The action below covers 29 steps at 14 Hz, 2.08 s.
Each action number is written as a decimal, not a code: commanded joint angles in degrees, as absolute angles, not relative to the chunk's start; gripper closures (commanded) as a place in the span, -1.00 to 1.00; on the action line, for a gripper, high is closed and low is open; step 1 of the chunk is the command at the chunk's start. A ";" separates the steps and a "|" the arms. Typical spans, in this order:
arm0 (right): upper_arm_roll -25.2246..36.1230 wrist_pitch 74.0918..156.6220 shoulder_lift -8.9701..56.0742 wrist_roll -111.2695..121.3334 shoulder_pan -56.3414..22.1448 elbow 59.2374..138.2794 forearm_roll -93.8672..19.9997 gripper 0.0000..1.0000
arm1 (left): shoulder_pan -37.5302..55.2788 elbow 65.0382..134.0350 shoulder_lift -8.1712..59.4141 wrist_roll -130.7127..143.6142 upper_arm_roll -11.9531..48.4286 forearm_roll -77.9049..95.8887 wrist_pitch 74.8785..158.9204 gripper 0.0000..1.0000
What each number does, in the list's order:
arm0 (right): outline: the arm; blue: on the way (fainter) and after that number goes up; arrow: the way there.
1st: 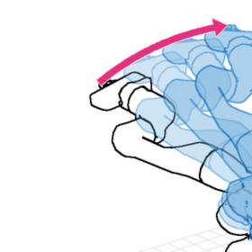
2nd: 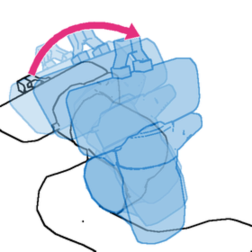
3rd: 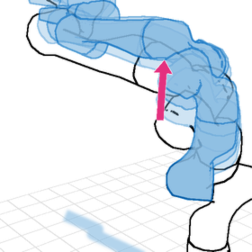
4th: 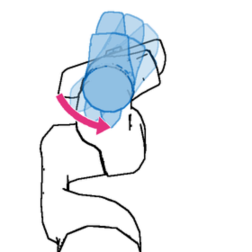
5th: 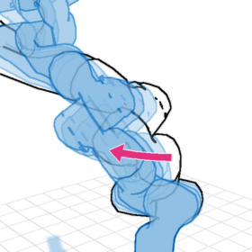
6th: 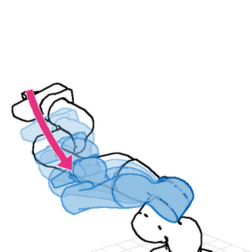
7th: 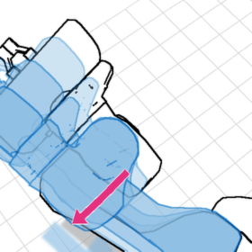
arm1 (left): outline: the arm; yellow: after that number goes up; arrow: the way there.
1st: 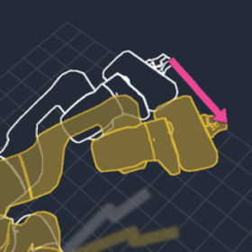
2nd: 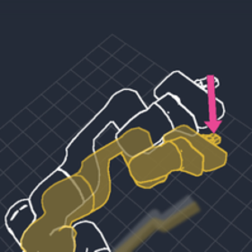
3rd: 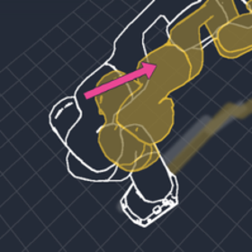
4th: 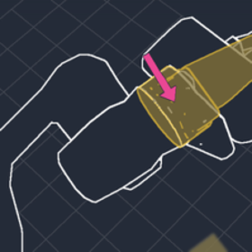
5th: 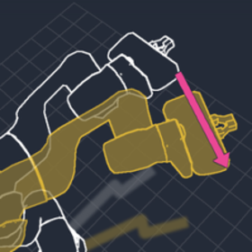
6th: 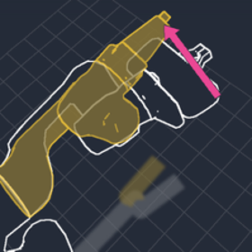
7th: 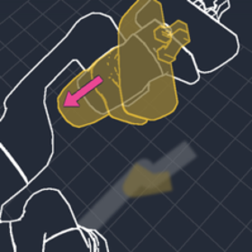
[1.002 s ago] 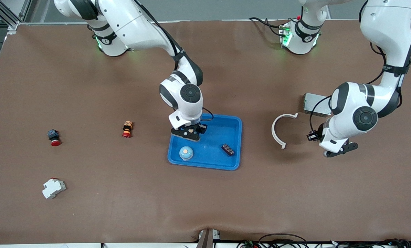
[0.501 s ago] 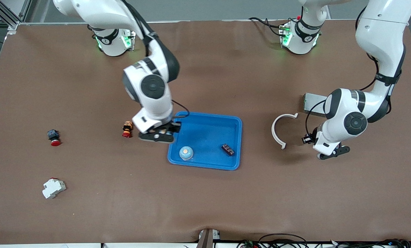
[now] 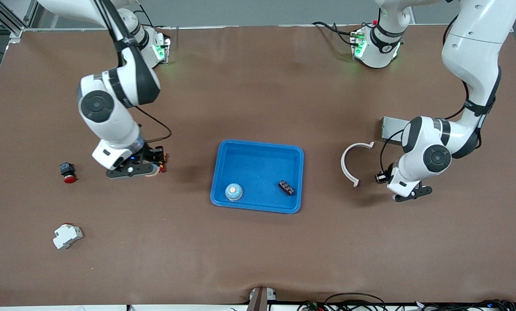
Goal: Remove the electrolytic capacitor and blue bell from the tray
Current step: 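Lower and release the capacitor while the right gripper releases the bell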
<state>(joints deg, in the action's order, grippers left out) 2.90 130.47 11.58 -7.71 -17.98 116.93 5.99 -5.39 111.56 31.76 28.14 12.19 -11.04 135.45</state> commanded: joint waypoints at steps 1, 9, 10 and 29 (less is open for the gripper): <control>1.58 137.53 8.70 -1.07 -11.89 125.40 6.42 1.00 | -5.36 111.18 32.08 28.74 12.39 -12.48 136.14 1.00; 1.58 153.18 10.19 6.76 -5.37 136.57 6.42 1.00 | -5.71 111.18 31.82 30.57 12.48 -12.39 136.76 0.57; 1.58 154.50 10.54 7.29 -4.67 137.37 6.42 1.00 | -5.71 111.27 31.56 30.76 12.48 -12.39 136.67 0.09; 1.41 164.36 20.83 9.23 -0.79 137.29 6.33 -1.00 | -2.39 97.30 21.88 59.48 25.57 -0.97 105.38 -1.00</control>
